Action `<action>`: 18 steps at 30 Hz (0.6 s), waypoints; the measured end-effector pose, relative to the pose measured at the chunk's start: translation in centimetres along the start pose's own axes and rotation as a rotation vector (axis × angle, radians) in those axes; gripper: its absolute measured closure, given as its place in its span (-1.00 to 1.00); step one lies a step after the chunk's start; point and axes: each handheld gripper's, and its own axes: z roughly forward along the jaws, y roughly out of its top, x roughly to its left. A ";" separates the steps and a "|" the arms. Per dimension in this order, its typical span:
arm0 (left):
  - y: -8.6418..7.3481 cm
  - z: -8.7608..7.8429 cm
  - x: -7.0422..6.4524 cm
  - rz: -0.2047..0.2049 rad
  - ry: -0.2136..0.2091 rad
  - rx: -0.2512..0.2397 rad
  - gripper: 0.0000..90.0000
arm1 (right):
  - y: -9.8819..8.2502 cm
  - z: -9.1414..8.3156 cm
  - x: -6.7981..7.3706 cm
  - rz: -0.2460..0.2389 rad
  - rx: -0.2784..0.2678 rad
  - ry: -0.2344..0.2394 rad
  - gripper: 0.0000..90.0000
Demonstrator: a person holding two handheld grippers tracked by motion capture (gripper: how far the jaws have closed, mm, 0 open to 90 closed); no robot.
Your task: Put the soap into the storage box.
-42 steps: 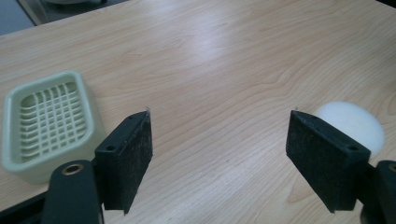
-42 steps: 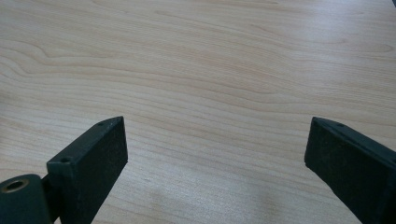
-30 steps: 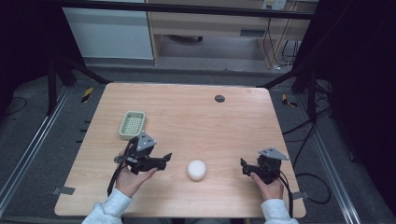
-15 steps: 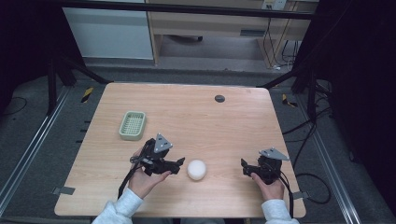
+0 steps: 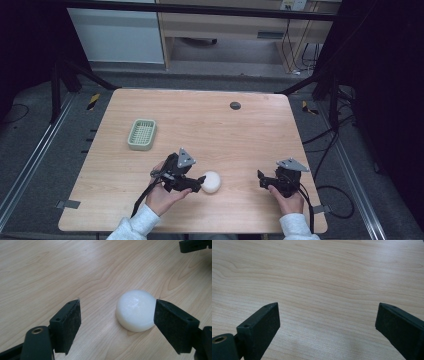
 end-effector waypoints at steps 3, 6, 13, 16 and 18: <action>0.2 0.6 -0.5 -0.005 -0.012 0.005 -0.52 | 0.0 0.0 -0.1 -0.002 0.000 0.002 -0.87; 0.2 1.2 -0.9 0.003 -0.018 0.025 -0.53 | 0.0 0.0 0.0 0.001 0.000 0.003 -0.87; 0.3 2.2 -1.5 -0.006 -0.037 0.045 -0.53 | 0.0 0.1 0.0 -0.003 -0.002 0.002 -0.87; 0.3 2.6 -1.7 -0.007 -0.044 0.052 -0.54 | 0.0 0.1 0.0 -0.004 0.001 0.003 -0.87; 0.3 2.9 -1.9 -0.003 -0.045 0.058 -0.53 | 0.0 0.1 0.0 -0.005 0.002 0.004 -0.87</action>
